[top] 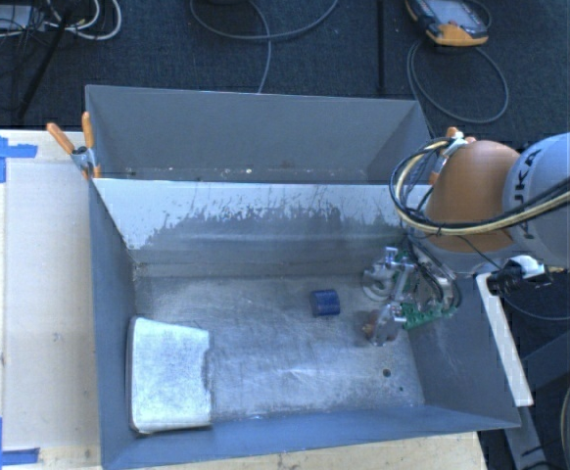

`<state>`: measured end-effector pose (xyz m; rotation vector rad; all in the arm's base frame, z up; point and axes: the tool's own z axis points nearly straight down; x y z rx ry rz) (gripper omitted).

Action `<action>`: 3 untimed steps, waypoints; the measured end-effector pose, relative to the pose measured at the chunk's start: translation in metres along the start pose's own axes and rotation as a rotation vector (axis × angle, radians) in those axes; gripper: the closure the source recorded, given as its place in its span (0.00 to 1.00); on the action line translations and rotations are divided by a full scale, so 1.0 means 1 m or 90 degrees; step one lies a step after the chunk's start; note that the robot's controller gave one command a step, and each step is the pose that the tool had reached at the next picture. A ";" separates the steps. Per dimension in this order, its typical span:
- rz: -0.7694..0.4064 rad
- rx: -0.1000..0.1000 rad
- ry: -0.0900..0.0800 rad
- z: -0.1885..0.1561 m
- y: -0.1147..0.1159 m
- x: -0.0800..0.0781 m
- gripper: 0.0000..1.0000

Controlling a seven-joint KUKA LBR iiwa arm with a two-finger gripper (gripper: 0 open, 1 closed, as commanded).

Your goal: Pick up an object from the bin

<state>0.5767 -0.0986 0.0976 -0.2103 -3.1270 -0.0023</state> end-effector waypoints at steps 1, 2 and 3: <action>-0.071 0.001 -0.020 0.019 -0.002 -0.009 0.00; -0.073 0.001 -0.030 0.015 -0.001 -0.013 1.00; -0.073 0.001 -0.010 0.021 -0.003 -0.005 0.00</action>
Offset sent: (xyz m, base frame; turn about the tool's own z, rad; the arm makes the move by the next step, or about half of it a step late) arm 0.0003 -0.0037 -0.0276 -0.1119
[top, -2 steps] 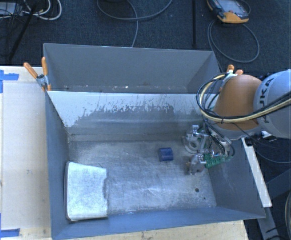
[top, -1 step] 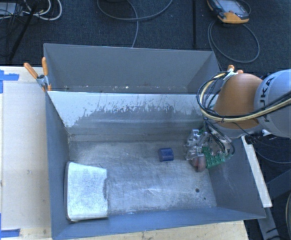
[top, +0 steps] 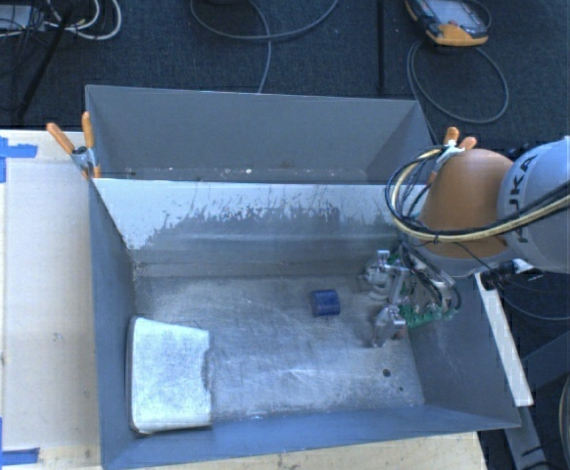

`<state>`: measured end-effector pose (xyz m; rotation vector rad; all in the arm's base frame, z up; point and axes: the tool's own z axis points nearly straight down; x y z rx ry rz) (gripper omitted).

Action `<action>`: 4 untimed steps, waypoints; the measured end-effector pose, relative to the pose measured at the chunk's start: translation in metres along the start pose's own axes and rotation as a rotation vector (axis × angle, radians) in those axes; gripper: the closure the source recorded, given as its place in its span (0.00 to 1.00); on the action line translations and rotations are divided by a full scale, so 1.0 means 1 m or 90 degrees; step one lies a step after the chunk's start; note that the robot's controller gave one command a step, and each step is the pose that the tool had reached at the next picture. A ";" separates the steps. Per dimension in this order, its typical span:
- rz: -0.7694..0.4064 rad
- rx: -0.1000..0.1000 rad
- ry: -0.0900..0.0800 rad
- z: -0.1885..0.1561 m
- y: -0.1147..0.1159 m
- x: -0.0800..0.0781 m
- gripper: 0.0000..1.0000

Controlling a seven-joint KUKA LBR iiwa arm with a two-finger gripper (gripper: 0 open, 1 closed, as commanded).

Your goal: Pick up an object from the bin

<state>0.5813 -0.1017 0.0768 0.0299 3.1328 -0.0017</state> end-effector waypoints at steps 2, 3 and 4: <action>0.185 -0.001 0.008 0.000 0.081 0.011 0.00; 0.183 0.000 0.006 -0.001 0.081 0.009 1.00; -0.151 -0.001 0.001 -0.185 0.054 -0.017 1.00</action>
Offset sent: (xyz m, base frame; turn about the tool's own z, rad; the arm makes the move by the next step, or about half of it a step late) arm 0.0108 0.0444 -0.0001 0.1536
